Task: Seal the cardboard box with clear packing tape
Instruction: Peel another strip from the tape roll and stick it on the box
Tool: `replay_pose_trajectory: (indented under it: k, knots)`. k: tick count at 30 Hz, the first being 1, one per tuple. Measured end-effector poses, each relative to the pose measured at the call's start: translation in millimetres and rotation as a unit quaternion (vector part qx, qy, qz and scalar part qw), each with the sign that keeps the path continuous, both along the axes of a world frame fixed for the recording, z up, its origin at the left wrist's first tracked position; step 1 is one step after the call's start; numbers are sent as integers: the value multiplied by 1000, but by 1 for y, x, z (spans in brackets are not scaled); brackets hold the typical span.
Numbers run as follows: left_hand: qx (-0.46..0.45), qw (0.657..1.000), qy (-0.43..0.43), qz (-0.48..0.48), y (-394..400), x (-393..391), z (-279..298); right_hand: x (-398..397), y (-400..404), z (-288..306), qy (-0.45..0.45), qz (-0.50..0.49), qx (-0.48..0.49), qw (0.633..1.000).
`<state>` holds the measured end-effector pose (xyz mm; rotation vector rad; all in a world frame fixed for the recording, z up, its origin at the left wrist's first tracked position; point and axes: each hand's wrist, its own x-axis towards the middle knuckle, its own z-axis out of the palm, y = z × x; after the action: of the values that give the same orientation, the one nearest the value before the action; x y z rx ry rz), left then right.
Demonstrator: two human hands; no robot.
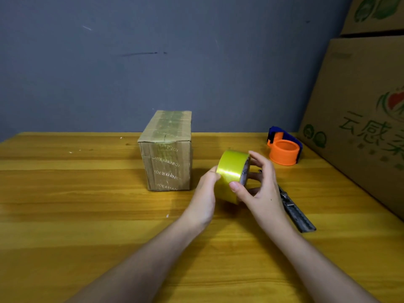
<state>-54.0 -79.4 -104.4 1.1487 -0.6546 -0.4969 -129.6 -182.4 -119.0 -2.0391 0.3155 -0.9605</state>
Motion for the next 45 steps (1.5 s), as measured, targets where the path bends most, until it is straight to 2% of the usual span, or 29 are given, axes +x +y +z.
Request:
replay_pose_trajectory:
  k: [7, 13, 22, 29, 36, 45]
  knots:
    - [-18, 999, -20, -26, 4, -5, 5, 1, 0, -1, -1, 12, 18, 1000]
    - [-13, 998, 48, -29, 2, -3, 3, 1, 2, 1, 0, 11, 14, 1000]
    - [-8, 1000, -18, -13, 2, -4, 3, -1, 1, 0, -3, 3, -4, 1000]
    - [-5, 1000, -18, -25, 3, -6, 1, 0, 0, -1, -2, 7, 7, 1000]
    - [-9, 999, 37, -34, 2, -3, 1, 0, 2, 0, -6, 8, 5, 1000]
    - [-26, 999, -17, -29, 3, -4, 0, 1, -3, -2, -5, 7, 0, 1000]
